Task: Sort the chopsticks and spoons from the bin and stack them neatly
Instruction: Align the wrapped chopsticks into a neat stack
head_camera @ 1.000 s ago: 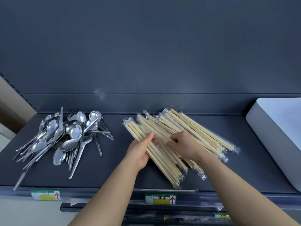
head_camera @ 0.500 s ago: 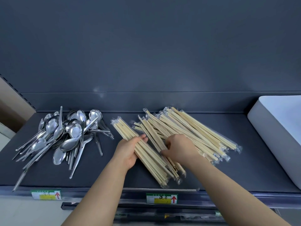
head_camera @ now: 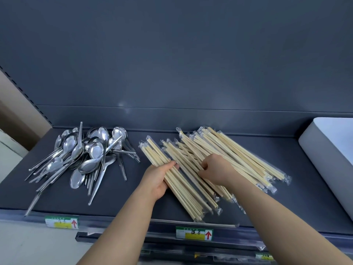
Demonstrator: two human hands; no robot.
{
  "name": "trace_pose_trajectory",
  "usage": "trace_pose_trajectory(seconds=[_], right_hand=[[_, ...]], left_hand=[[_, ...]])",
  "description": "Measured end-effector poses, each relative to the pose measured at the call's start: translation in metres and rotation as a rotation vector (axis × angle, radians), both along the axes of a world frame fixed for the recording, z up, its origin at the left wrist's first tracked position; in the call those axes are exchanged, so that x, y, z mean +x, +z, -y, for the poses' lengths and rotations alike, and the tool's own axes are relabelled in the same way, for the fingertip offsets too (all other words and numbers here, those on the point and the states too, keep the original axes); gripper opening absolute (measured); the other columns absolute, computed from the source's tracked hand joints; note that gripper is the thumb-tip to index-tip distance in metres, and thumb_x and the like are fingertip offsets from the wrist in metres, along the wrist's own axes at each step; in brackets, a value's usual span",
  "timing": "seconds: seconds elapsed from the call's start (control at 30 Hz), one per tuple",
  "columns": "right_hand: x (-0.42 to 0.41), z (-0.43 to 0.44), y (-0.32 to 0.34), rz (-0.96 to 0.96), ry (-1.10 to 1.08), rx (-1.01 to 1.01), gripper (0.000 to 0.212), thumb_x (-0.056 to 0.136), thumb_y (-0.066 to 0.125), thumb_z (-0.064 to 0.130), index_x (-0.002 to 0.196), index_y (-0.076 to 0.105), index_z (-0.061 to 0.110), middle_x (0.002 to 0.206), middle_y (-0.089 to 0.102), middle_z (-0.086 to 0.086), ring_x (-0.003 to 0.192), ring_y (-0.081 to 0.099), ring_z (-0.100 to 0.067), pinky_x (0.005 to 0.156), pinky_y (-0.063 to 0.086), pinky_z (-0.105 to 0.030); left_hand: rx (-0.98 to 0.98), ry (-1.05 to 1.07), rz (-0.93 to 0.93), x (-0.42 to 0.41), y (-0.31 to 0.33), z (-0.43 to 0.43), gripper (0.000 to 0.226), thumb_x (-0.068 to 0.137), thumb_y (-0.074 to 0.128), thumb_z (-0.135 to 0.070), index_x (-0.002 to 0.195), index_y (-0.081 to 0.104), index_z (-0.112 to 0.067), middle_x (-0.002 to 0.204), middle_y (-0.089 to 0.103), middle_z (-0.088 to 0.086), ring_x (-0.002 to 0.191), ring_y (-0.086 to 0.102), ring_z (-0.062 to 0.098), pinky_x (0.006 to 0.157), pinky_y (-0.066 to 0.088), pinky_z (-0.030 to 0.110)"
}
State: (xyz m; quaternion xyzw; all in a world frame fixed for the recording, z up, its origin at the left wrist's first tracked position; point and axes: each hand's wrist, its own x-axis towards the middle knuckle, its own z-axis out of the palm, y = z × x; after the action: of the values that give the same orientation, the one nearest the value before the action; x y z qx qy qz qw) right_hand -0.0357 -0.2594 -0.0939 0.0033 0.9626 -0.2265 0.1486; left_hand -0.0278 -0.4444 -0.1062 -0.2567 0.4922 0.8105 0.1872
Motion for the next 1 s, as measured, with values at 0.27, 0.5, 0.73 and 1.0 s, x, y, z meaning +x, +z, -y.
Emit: trace_pose_trajectory(seconds=[0.27,0.5,0.73,1.0], right_hand=[[0.016,-0.002,0.015,0.084,0.072,-0.381,0.035,0.083,0.07,0.028,0.068,0.06,-0.001,0.056,0.043,-0.004,0.046,0.033,-0.012,0.045,0.028,-0.023],[0.01,0.002,0.005,0.023,0.146,-0.304,0.041,0.094,0.054,0.039,0.071,0.058,0.005,0.058,0.047,0.0,0.051,0.038,-0.013,0.054,0.035,-0.031],[0.005,0.012,-0.001,-0.143,0.115,0.023,0.028,0.084,0.064,0.044,0.084,0.067,0.016,0.081,0.066,0.0,0.074,0.06,-0.019,0.069,0.054,-0.036],[-0.001,0.02,-0.004,-0.013,0.086,0.057,0.019,0.079,0.068,0.028,0.069,0.056,0.016,0.072,0.058,0.001,0.069,0.057,-0.02,0.057,0.043,-0.03]], left_hand=[[0.009,0.019,-0.044,-0.005,0.004,-0.012,0.027,0.085,0.068,-0.005,0.111,0.066,0.001,0.108,0.07,0.018,0.099,0.068,0.03,0.09,0.053,0.046],[0.045,-0.01,-0.023,0.001,0.002,-0.007,0.029,0.084,0.069,-0.008,0.112,0.067,0.002,0.105,0.071,0.019,0.09,0.071,0.028,0.071,0.057,0.039],[-0.039,0.1,-0.02,0.002,-0.001,0.013,0.025,0.08,0.073,-0.003,0.104,0.067,0.001,0.092,0.073,0.017,0.086,0.071,0.026,0.073,0.056,0.04],[-0.014,0.09,0.009,0.006,-0.006,0.022,0.02,0.081,0.073,-0.003,0.1,0.067,-0.001,0.094,0.074,0.017,0.092,0.07,0.027,0.08,0.055,0.042]])
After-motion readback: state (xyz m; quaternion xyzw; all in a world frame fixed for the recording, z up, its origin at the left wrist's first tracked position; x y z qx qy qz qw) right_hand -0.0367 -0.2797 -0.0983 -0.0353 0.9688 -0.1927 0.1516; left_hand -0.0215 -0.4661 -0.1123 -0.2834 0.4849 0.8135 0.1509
